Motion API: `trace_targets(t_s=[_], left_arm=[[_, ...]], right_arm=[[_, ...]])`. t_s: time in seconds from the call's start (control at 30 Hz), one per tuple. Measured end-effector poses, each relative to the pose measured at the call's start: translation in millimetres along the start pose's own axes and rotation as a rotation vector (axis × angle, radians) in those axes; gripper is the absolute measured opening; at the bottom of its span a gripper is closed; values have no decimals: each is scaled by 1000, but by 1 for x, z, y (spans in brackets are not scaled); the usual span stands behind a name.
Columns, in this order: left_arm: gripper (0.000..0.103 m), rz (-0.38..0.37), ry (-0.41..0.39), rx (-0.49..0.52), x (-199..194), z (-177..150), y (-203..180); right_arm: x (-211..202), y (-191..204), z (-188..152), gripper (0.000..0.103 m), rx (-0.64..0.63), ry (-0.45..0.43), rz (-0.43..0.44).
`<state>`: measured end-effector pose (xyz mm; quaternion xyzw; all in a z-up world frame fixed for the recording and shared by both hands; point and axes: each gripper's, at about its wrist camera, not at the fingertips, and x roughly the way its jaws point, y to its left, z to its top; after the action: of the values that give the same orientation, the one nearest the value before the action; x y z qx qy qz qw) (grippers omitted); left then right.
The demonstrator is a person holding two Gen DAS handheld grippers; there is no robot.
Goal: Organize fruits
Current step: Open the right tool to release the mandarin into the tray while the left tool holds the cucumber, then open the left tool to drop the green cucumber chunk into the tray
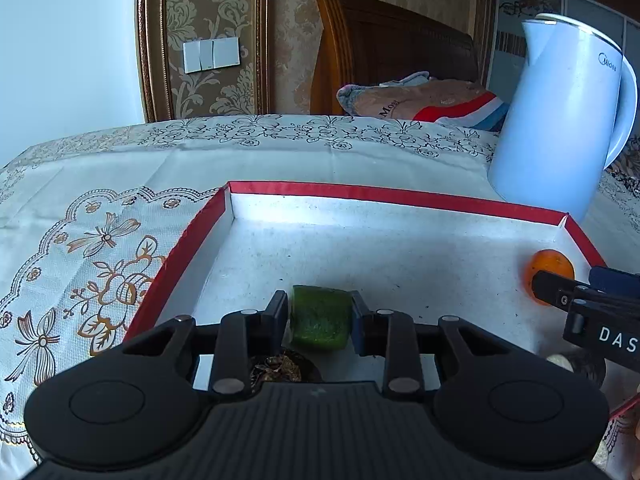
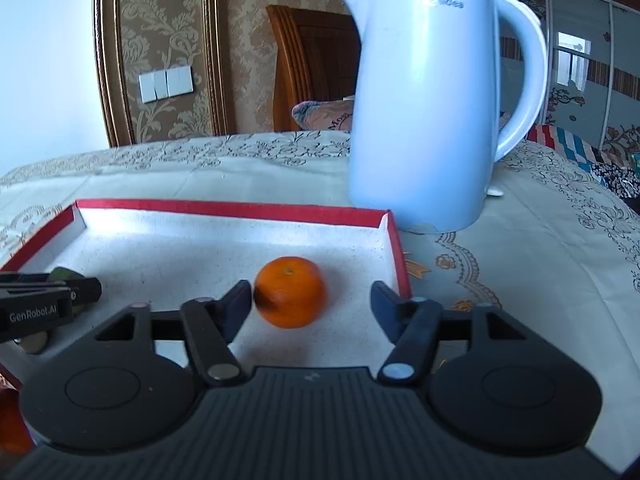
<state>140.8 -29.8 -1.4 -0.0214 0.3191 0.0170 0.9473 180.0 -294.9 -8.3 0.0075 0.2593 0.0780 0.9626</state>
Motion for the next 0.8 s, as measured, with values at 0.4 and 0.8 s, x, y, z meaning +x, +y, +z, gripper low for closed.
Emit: trace_targets(t_s=[0.4,0.8], left_arm=[[31,-4,-45,31,-18,-10,0],[42,-19,-98,35,-46,-23,4]], right_arm=[[-15,-7,-6,72,42,-14,14],[-41,-8,-19,81,58,-42,46]])
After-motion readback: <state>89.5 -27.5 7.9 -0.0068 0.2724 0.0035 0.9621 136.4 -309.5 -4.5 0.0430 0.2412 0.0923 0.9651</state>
